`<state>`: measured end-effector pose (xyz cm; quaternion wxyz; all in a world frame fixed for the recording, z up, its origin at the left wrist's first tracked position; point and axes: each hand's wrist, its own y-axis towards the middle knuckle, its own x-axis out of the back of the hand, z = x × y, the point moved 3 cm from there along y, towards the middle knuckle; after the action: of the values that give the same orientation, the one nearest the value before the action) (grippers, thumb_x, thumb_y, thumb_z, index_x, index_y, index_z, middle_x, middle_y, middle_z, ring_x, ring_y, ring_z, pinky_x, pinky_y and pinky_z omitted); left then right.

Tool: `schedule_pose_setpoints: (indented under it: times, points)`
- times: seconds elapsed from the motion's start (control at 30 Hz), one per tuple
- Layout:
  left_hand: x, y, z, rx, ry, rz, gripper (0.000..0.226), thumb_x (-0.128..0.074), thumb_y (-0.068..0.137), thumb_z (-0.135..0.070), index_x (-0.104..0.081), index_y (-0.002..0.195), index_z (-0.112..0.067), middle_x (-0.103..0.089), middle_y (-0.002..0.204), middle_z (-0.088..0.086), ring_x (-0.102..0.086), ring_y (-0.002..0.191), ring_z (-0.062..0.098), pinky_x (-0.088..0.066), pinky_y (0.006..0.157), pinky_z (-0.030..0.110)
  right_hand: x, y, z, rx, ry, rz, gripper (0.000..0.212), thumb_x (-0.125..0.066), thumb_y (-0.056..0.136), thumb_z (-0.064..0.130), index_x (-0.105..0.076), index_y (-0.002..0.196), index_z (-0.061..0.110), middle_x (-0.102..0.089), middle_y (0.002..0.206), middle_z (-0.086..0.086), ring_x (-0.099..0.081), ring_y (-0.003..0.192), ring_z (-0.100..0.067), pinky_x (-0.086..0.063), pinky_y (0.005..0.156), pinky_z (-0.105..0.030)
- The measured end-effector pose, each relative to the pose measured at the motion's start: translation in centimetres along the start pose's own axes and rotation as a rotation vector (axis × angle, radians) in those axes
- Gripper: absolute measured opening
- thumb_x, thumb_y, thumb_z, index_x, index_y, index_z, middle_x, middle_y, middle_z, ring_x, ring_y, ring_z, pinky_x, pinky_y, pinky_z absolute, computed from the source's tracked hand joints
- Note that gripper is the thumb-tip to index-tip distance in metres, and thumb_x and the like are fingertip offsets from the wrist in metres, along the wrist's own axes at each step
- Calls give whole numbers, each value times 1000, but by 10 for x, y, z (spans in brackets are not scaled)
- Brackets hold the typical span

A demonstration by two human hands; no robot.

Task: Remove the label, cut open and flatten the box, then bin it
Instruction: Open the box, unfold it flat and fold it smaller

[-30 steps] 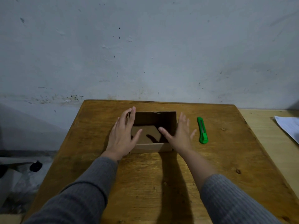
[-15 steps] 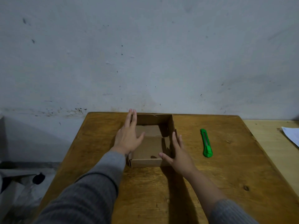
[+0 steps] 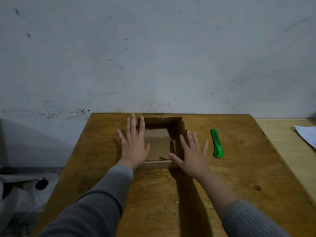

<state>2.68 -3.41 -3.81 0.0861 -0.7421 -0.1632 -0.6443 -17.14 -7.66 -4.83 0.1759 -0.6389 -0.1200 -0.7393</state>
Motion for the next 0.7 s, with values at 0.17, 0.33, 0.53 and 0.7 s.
schedule_pose_setpoints:
  times: [0.17,0.33,0.53,0.7]
  points:
    - [-11,-24,1,-133,67,99,84,-33,97,-55,25,148,-23,41,151,2,34,141,23,10,114,62,-6,-7,10,-49,33,78,69,-21,94,61,-11,152,25,2,162,-1,16,146,-18,12,114,-59]
    - [-10,-17,1,-164,137,178,108,-28,79,-83,26,148,-19,40,152,8,35,140,23,21,109,58,-9,-9,-2,-81,0,155,82,-22,85,76,-8,152,30,10,161,-2,20,145,-23,17,110,-63]
    - [-4,-8,-2,-180,222,131,107,-27,79,-83,18,152,-18,31,156,12,32,142,25,14,113,60,-7,-29,-10,-51,-97,73,99,-15,65,92,-21,148,39,41,150,-1,37,138,-28,21,103,-67]
    - [-5,-5,-1,-190,334,123,102,-25,83,-78,17,152,-16,32,155,14,31,142,28,15,110,62,-7,-49,-8,-38,-192,-1,88,-22,67,91,-37,140,45,39,152,0,37,137,-31,23,100,-70]
